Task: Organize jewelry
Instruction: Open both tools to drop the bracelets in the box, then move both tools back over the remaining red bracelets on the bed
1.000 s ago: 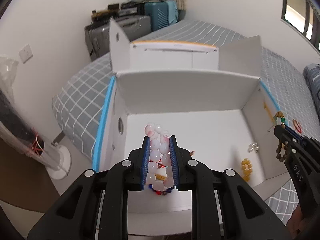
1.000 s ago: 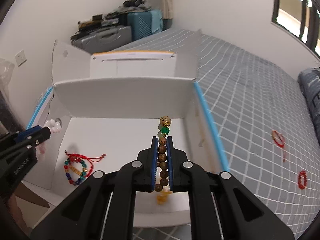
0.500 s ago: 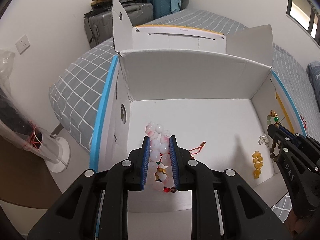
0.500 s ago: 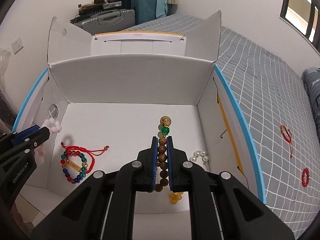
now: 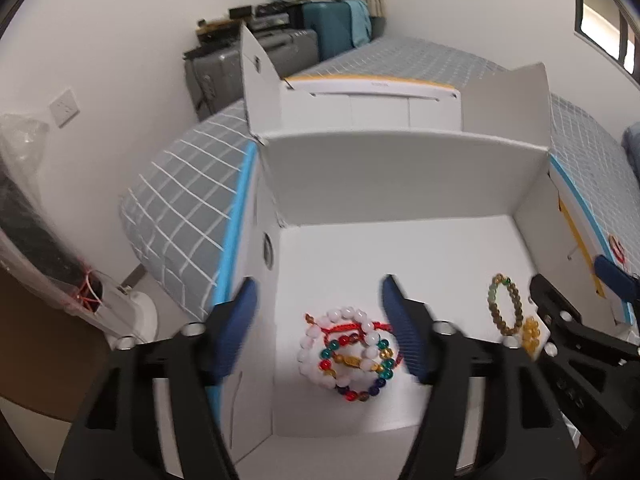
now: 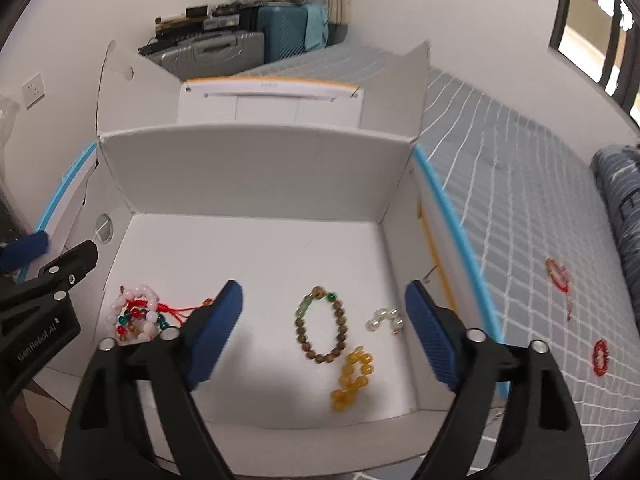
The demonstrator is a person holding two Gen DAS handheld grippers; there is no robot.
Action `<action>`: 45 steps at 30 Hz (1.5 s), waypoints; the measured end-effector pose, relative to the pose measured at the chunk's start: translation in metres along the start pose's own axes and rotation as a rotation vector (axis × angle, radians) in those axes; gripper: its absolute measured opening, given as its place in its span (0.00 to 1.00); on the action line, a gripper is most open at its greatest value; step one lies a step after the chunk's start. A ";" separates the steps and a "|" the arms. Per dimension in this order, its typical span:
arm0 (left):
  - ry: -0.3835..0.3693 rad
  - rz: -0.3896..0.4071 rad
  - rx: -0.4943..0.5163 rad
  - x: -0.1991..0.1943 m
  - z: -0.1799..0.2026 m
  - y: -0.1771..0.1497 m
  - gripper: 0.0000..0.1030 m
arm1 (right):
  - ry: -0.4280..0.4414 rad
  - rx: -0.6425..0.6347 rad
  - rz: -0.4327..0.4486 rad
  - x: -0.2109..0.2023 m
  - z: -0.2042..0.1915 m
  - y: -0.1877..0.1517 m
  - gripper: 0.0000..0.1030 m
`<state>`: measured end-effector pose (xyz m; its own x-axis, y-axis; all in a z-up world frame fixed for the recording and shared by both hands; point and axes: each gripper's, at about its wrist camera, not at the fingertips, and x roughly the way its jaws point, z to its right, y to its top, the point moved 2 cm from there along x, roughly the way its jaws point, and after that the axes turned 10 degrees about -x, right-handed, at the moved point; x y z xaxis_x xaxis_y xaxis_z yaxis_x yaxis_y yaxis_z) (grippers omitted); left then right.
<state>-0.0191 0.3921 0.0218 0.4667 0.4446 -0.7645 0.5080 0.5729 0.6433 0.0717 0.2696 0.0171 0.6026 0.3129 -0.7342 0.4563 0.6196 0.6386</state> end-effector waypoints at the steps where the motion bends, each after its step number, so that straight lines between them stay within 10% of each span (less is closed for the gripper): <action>1: -0.003 0.009 -0.009 -0.002 -0.001 0.001 0.77 | -0.007 -0.007 0.009 -0.003 0.001 0.000 0.84; 7: -0.009 0.025 -0.033 -0.009 -0.002 0.001 0.93 | -0.002 -0.016 0.034 -0.015 0.007 -0.002 0.92; 28: -0.116 0.106 -0.072 -0.057 0.036 0.006 0.94 | -0.054 0.054 0.089 -0.062 0.068 -0.020 0.93; 45: -0.328 0.120 0.156 -0.111 0.254 -0.015 0.94 | -0.290 0.261 0.067 -0.117 0.269 -0.111 0.93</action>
<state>0.1053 0.1592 0.1080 0.7237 0.2436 -0.6457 0.5279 0.4073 0.7453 0.1262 -0.0292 0.0944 0.7795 0.1068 -0.6172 0.5383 0.3896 0.7473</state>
